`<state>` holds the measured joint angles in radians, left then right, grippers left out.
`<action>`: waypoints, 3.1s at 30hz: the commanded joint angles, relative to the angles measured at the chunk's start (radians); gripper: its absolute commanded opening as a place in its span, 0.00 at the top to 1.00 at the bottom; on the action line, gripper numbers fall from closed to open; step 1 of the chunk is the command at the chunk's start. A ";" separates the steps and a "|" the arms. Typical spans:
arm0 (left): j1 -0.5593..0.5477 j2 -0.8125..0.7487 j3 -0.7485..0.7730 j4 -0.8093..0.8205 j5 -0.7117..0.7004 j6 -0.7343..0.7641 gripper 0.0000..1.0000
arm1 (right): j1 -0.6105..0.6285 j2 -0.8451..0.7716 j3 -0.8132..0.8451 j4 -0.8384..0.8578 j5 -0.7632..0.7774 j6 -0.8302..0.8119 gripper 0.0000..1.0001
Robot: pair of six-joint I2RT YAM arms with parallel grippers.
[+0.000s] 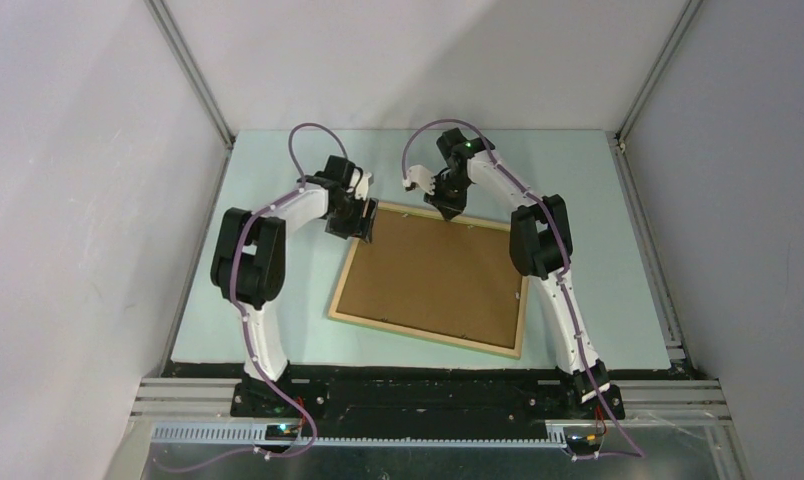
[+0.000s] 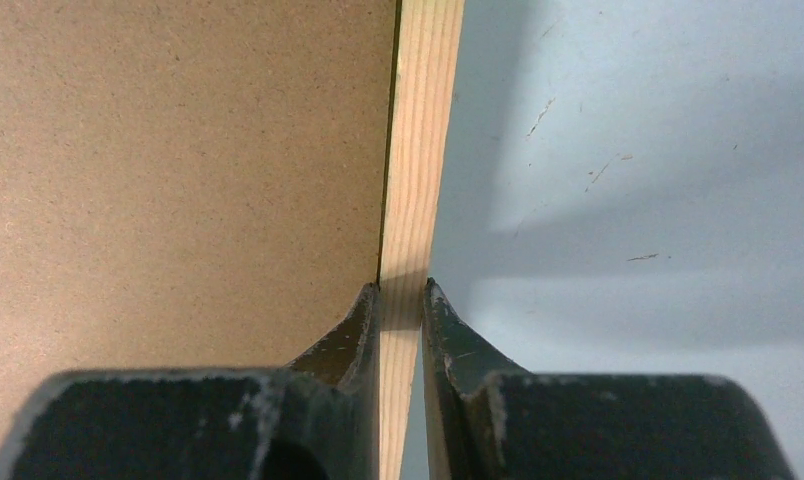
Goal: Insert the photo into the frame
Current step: Install the photo frame at the center of the board.
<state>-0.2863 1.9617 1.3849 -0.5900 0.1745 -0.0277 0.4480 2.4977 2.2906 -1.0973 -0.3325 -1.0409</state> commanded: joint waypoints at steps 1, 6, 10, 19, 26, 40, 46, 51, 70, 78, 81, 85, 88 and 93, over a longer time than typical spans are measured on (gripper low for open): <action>-0.013 0.012 0.037 0.007 -0.056 -0.014 0.32 | -0.008 0.016 -0.021 0.073 -0.003 0.006 1.00; -0.019 0.022 0.044 0.015 -0.083 -0.015 0.40 | -0.009 0.014 -0.035 0.074 -0.001 0.010 1.00; -0.019 0.025 0.046 0.020 -0.087 -0.017 0.45 | -0.012 0.011 -0.038 0.073 0.000 0.012 1.00; -0.020 0.022 0.047 0.025 -0.090 -0.025 0.56 | -0.008 0.011 -0.042 0.073 0.007 0.015 1.00; -0.020 0.010 0.037 0.028 -0.092 -0.034 0.62 | -0.007 0.013 -0.040 0.073 0.017 0.017 1.00; -0.018 -0.025 0.018 0.029 -0.099 -0.052 0.74 | -0.003 0.018 -0.039 0.073 0.032 0.021 1.00; -0.012 -0.035 0.006 0.028 -0.089 -0.054 0.77 | -0.003 0.021 -0.039 0.074 0.041 0.026 1.00; 0.001 -0.047 0.002 0.028 -0.068 -0.060 0.65 | -0.004 0.018 -0.039 0.079 0.043 0.035 1.00; 0.072 -0.150 -0.065 0.028 -0.002 -0.036 0.27 | -0.019 -0.103 -0.104 0.125 0.030 0.114 0.51; 0.081 -0.204 -0.096 0.028 -0.045 0.000 0.19 | -0.039 -0.226 -0.204 0.146 0.016 0.171 0.38; 0.082 -0.225 -0.100 0.028 -0.060 0.012 0.15 | -0.048 -0.289 -0.285 0.173 0.013 0.200 0.35; 0.084 -0.244 -0.112 0.030 -0.064 0.019 0.12 | -0.064 -0.420 -0.400 0.235 0.034 0.269 0.32; 0.084 -0.257 -0.123 0.032 -0.065 0.021 0.11 | -0.074 -0.508 -0.489 0.284 0.087 0.337 0.29; 0.086 -0.295 -0.143 0.047 -0.075 0.026 0.09 | -0.099 -0.711 -0.691 0.395 0.179 0.426 0.24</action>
<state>-0.2066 1.7412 1.2545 -0.5713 0.1173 -0.0254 0.3683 1.9476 1.7050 -0.8150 -0.2367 -0.7177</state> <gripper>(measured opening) 0.908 0.736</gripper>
